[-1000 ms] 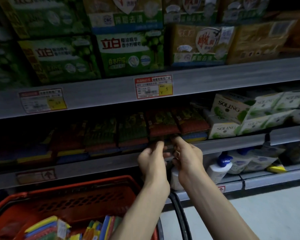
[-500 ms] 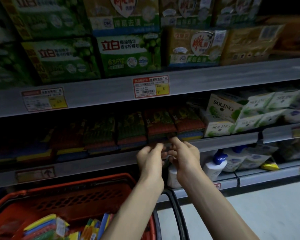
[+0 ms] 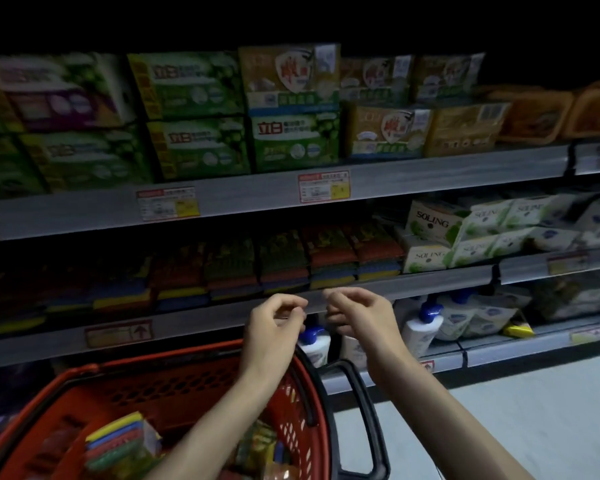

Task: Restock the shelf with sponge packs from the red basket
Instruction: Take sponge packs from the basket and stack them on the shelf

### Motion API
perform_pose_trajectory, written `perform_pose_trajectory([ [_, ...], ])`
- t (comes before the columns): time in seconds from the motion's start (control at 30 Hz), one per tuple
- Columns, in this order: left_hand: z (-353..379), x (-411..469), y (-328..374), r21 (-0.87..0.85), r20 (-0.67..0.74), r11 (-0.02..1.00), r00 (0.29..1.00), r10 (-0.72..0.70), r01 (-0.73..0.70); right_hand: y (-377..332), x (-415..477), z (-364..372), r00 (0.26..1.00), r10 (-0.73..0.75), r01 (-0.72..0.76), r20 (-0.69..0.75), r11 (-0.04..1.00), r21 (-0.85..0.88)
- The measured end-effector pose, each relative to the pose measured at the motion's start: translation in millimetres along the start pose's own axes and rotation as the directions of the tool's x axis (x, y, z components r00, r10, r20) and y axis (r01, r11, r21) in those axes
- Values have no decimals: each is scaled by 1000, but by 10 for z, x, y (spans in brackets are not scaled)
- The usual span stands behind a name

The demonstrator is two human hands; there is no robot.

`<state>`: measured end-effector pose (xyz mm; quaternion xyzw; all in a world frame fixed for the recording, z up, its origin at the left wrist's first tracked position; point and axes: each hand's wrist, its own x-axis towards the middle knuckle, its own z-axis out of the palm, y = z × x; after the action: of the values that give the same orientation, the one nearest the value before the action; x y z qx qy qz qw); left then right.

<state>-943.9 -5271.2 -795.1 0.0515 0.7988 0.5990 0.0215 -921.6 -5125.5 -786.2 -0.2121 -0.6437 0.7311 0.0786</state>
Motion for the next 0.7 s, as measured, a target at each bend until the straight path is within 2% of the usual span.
perform_pose_trajectory([
  [0.07,-248,-111,-32,221,29,967,992,121,-124,40,-143,80,989,-143,149,42,958,-245],
  [0.1,-396,-183,-56,351,54,917,982,180,-188,55,-233,133,974,-208,226,87,881,-417],
  [0.17,-658,-327,-101,551,137,790,963,233,-269,54,-381,206,923,-317,374,217,608,-700],
  [0.2,-804,-412,-120,615,173,735,959,226,-284,36,-453,253,882,-357,451,308,452,-770],
  [0.27,-1119,-583,-155,713,231,627,949,214,-315,28,-569,351,795,-377,565,474,179,-805],
  [0.3,-1287,-671,-168,752,259,570,944,206,-331,19,-633,411,771,-355,590,528,87,-803],
  [0.33,-1459,-760,-180,781,281,523,940,194,-341,19,-704,475,763,-323,603,560,43,-797],
  [0.43,-1986,-1036,-179,835,294,444,946,138,-324,30,-945,678,747,-226,641,626,-5,-767],
  [0.53,-2483,-1271,-198,871,314,355,940,133,-341,122,-1192,835,729,-138,676,670,-5,-737],
  [0.7,-3095,-1559,-312,900,291,315,953,83,-302,181,-1484,1047,699,94,715,709,-99,-692],
])
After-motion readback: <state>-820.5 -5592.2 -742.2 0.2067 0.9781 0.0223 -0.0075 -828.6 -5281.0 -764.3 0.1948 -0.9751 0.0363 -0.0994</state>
